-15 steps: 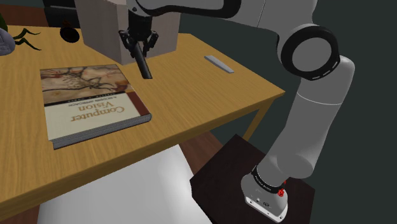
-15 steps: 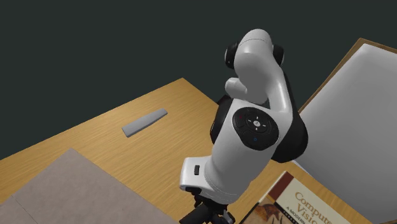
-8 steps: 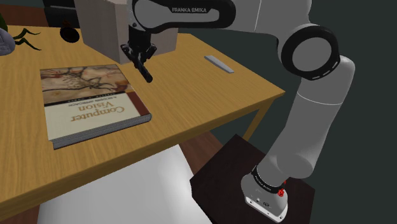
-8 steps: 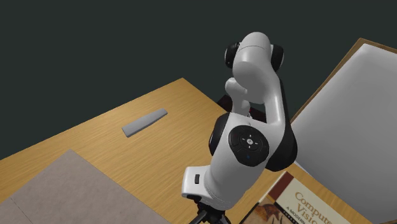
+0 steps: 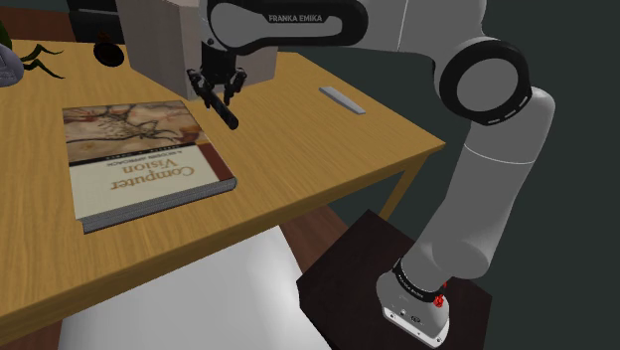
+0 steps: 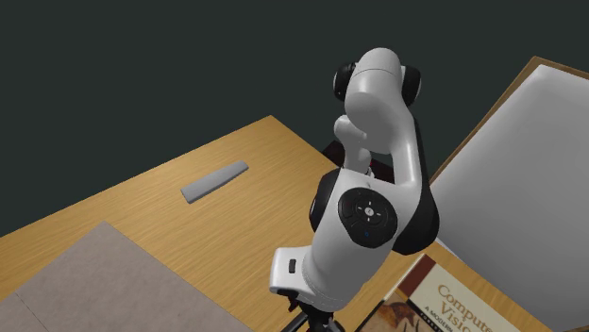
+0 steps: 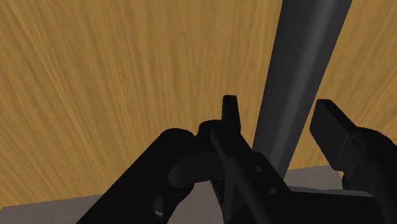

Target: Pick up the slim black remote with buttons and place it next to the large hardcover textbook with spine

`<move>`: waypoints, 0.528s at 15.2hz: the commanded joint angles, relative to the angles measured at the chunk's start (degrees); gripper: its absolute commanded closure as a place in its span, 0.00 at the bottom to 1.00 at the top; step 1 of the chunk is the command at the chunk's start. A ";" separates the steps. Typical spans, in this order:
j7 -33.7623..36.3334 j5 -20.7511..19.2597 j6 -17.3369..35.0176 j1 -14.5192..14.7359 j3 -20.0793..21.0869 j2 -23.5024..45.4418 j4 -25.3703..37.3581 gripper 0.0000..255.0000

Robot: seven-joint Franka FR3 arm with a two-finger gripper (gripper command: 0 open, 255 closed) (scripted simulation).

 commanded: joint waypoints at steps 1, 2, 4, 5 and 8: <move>0.00 0.01 -0.02 0.01 0.01 -0.01 -0.08 0.00; 0.00 0.01 0.01 0.00 0.01 -0.02 -0.11 0.00; -0.01 0.01 0.01 0.00 0.01 -0.01 -0.10 0.00; 0.00 -0.01 -0.01 0.01 0.01 0.08 0.01 0.00; -0.38 0.42 -5.19 0.43 0.34 -1.06 4.06 0.00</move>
